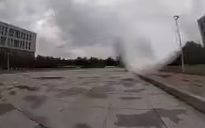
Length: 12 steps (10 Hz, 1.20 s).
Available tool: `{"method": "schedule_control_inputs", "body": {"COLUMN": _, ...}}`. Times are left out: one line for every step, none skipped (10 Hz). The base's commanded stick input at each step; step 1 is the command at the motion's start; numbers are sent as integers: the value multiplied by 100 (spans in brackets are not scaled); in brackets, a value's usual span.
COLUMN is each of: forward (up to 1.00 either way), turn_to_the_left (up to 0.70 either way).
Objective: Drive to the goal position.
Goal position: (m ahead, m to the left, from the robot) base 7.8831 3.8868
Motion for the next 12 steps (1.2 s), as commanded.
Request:
{"method": "schedule_control_inputs", "body": {"forward": 70, "turn_to_the_left": 0}}
{"method": "schedule_control_inputs", "body": {"forward": 70, "turn_to_the_left": 0}}
{"method": "schedule_control_inputs", "body": {"forward": 70, "turn_to_the_left": 0}}
{"method": "schedule_control_inputs", "body": {"forward": 70, "turn_to_the_left": 0}}
{"method": "schedule_control_inputs", "body": {"forward": 70, "turn_to_the_left": 0}}
{"method": "schedule_control_inputs", "body": {"forward": 70, "turn_to_the_left": 0}}
{"method": "schedule_control_inputs", "body": {"forward": 70, "turn_to_the_left": 0}}
{"method": "schedule_control_inputs", "body": {"forward": 70, "turn_to_the_left": 0}}
{"method": "schedule_control_inputs", "body": {"forward": 70, "turn_to_the_left": 0}}
{"method": "schedule_control_inputs", "body": {"forward": 70, "turn_to_the_left": 0}}
{"method": "schedule_control_inputs", "body": {"forward": 70, "turn_to_the_left": 0}}
{"method": "schedule_control_inputs", "body": {"forward": 70, "turn_to_the_left": 1}}
